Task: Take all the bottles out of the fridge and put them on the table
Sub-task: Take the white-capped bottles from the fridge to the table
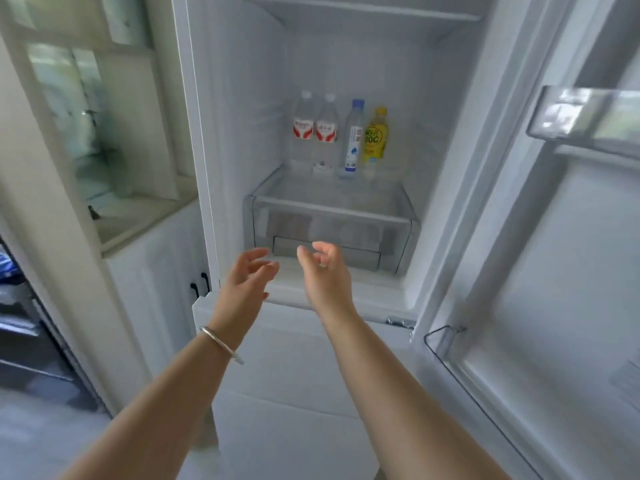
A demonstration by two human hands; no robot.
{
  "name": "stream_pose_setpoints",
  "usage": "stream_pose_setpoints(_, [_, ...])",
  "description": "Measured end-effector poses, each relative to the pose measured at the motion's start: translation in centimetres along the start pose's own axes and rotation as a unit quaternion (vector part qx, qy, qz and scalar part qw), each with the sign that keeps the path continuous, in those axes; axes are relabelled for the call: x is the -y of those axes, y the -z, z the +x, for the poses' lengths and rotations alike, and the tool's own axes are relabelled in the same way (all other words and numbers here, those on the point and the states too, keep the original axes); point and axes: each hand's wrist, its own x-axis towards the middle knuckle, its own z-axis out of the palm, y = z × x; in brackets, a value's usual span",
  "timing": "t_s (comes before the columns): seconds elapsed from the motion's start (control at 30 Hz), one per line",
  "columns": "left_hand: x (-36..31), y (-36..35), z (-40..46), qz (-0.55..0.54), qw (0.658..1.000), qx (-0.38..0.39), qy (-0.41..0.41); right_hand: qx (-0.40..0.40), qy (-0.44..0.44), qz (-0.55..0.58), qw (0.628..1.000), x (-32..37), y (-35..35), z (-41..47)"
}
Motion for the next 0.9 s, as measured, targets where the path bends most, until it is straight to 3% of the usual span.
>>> stream_pose_setpoints(0.17, [0.0, -0.1, 9.8, -0.011, 1.0, -0.004, -0.017, -0.001, -0.004, 0.014, 1.0, 0.7, -3.3, 8.8])
stream_pose_setpoints(0.37, [-1.4, -2.5, 22.5, -0.088, 0.996, -0.016, -0.019, -0.062, 0.012, 0.004, 0.998, 1.4, -5.5, 19.2])
stream_pose_setpoints(0.67, [-2.5, -7.6, 36.2, -0.111, 0.993, 0.042, 0.014, -0.14, 0.006, -0.029, 0.99, 2.3, -5.2, 32.0])
stream_pose_setpoints(0.9, [-1.7, -10.3, 42.3, -0.139, 0.989, -0.046, 0.009, -0.158, 0.086, -0.068, 0.981, 6.0, -3.6, 40.0])
